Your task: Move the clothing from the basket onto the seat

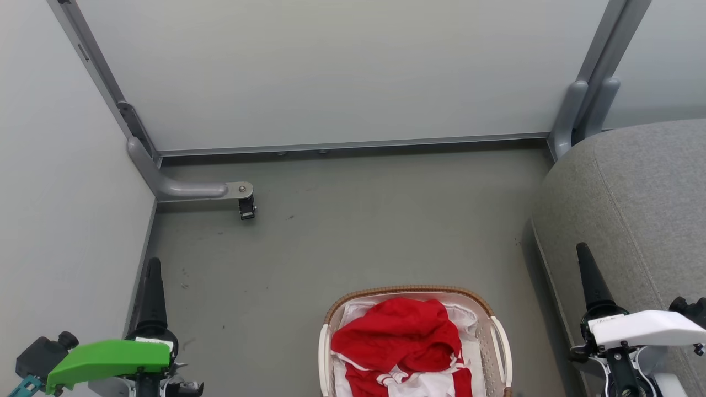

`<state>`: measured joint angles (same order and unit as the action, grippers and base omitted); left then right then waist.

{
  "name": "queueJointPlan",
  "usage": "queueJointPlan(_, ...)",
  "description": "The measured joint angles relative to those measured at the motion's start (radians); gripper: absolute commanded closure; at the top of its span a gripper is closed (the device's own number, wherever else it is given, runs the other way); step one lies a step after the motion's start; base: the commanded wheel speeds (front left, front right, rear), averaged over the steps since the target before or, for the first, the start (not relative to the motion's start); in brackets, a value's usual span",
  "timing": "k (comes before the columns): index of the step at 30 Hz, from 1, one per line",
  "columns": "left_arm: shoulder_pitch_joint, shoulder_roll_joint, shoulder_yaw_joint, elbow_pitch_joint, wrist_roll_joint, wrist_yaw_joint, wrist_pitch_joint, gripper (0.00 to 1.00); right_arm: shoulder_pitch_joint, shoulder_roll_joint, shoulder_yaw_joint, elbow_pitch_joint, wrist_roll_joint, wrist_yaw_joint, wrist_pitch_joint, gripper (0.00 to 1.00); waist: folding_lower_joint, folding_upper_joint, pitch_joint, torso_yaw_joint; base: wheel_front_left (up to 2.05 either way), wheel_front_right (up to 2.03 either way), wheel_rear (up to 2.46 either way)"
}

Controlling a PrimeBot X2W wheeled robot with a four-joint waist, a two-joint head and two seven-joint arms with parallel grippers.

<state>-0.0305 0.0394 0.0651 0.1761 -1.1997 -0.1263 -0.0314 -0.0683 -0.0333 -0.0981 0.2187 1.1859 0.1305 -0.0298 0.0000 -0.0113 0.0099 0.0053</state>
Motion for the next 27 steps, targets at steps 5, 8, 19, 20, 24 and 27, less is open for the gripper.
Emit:
queueJointPlan(5, 0.003, 0.000, -0.011, -0.018, 0.100, 0.003, -0.017, 0.00, 0.000, -0.002, 0.014, -0.010, -0.088, 0.000, -0.016, 0.00, 0.0000, 0.0000, 0.002, 0.001, 0.00, 0.00, 0.00)
queueJointPlan(8, 0.015, 0.000, -0.019, -0.023, 0.158, 0.005, -0.029, 0.00, 0.000, -0.003, 0.021, -0.006, -0.141, 0.000, -0.028, 0.00, 0.0000, 0.0000, 0.003, 0.002, 0.00, 0.00, 0.00)
queueJointPlan(19, 0.041, 0.001, -0.042, -0.009, 0.342, 0.021, -0.063, 0.00, 0.000, -0.005, 0.059, -0.002, -0.342, 0.000, -0.062, 0.00, 0.0000, 0.0000, 0.006, 0.004, 0.00, 0.00, 0.00)
queueJointPlan(20, 0.041, 0.001, -0.044, -0.008, 0.351, 0.021, -0.066, 0.00, 0.000, -0.005, 0.061, -0.002, -0.357, 0.000, -0.066, 0.00, 0.0000, 0.0000, 0.006, 0.005, 0.00, 0.00, 0.00)
queueJointPlan(24, 0.042, 0.001, -0.053, -0.003, 0.413, 0.022, -0.077, 0.00, 0.000, -0.005, 0.072, -0.007, -0.419, 0.000, -0.078, 0.00, 0.0000, 0.0000, 0.007, 0.006, 0.00, 0.00, 0.00)
queueJointPlan(27, 0.046, 0.002, -0.061, 0.002, 0.463, 0.022, -0.085, 0.00, 0.000, -0.006, 0.075, -0.009, -0.458, 0.000, -0.087, 0.00, 0.0000, 0.0000, 0.007, 0.006, 0.00, 0.00, 0.00)
